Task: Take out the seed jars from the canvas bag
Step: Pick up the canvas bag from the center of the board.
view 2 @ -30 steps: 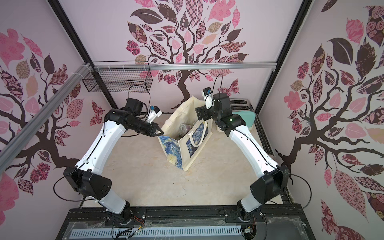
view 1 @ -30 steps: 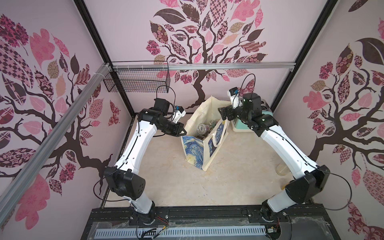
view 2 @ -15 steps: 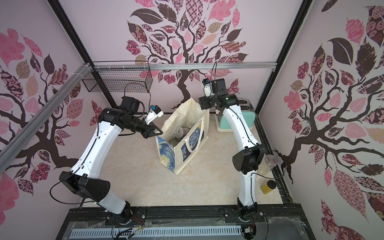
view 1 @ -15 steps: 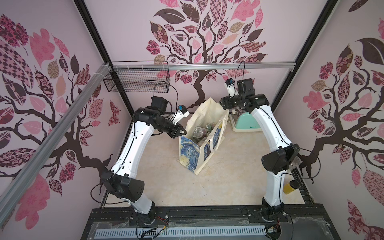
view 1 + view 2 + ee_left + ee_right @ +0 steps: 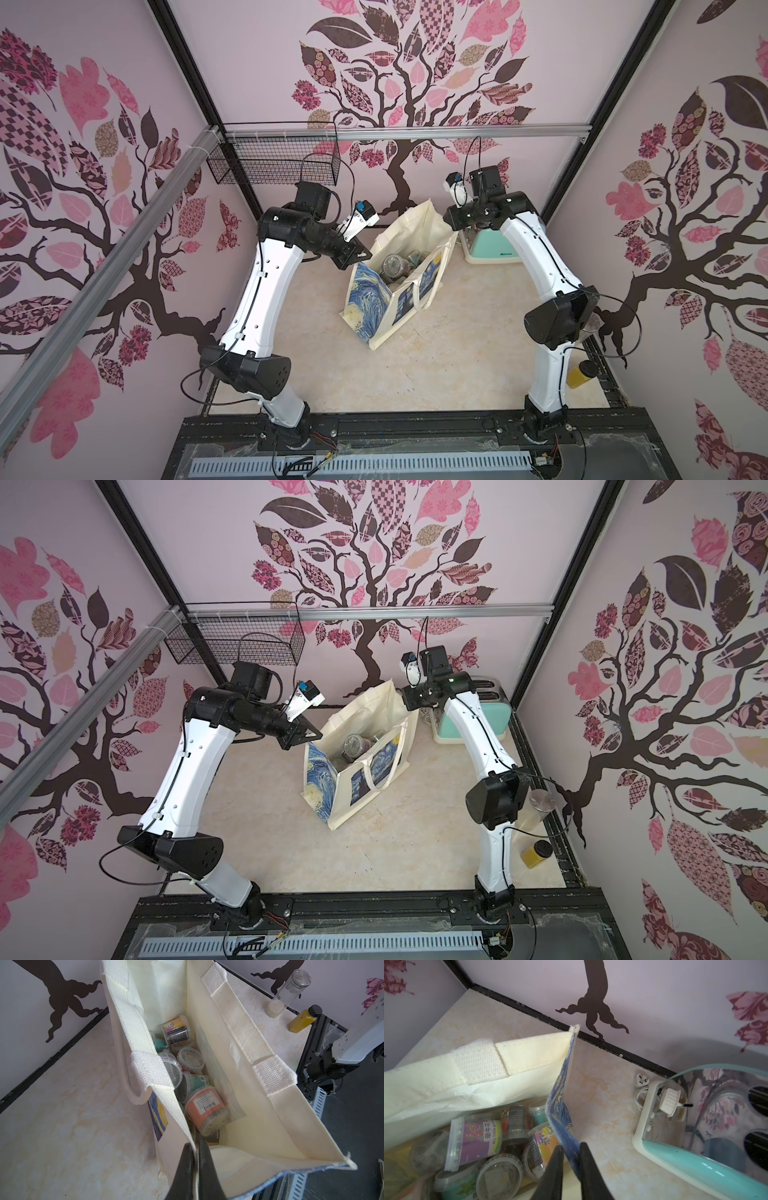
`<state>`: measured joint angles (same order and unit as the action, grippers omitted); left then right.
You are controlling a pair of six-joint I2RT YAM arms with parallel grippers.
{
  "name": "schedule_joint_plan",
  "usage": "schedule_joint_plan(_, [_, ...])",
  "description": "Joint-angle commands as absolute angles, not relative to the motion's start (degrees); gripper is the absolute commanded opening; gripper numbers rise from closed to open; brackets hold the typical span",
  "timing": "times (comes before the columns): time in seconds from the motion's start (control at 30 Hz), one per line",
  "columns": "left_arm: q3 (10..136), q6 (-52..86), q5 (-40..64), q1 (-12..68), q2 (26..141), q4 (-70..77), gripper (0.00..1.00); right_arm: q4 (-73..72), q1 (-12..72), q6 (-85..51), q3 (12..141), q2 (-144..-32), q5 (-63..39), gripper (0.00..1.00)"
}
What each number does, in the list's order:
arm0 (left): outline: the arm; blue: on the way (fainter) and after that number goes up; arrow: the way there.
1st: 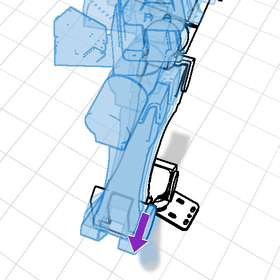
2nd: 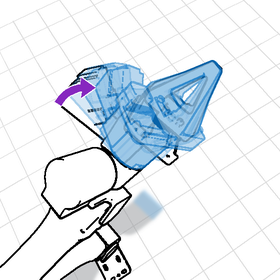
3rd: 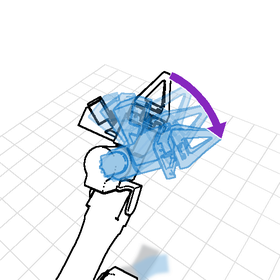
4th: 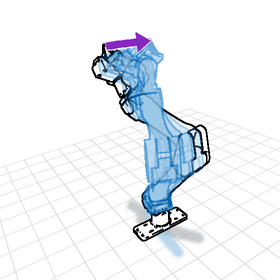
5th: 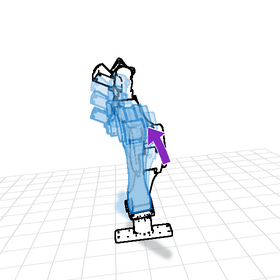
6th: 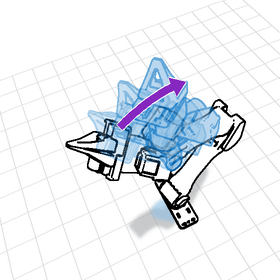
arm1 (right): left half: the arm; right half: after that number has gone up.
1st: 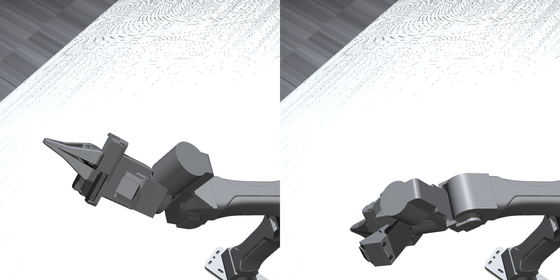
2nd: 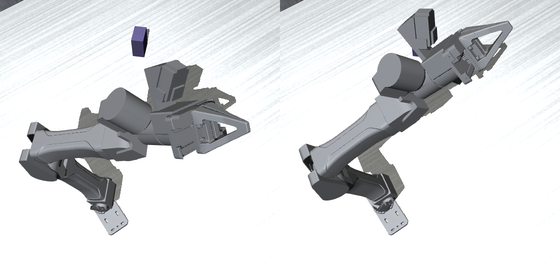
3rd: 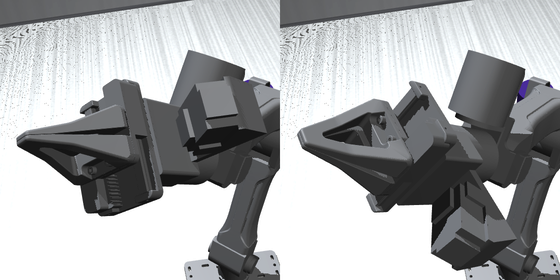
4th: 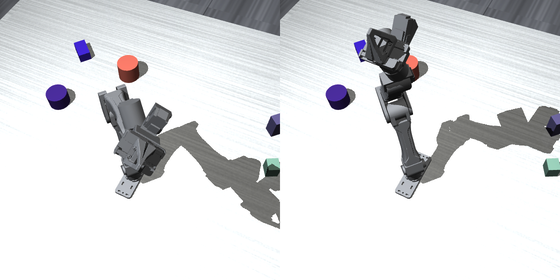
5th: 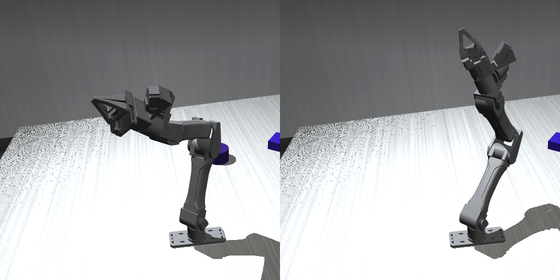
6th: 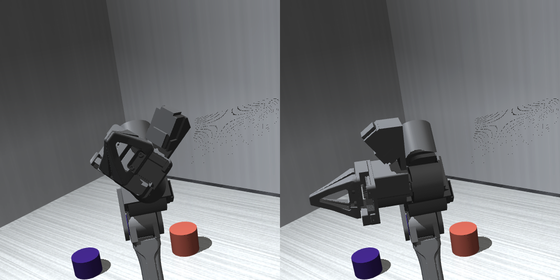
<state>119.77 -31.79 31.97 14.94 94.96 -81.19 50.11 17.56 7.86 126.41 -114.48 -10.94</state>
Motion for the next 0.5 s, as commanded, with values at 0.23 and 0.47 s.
schedule_joint_plan(0.23, [125.68, -39.72, 30.31, 13.65, 97.27, -76.28, 0.0, 47.7, 17.97, 4.93, 102.07, -96.86, -5.69, 0.0])
schedule_joint_plan(0.47, [121.14, -38.58, 29.29, 12.92, 97.36, -71.53, 0.0, 46.15, 19.5, -0.14, 90.4, -86.04, -8.97, 0.0])
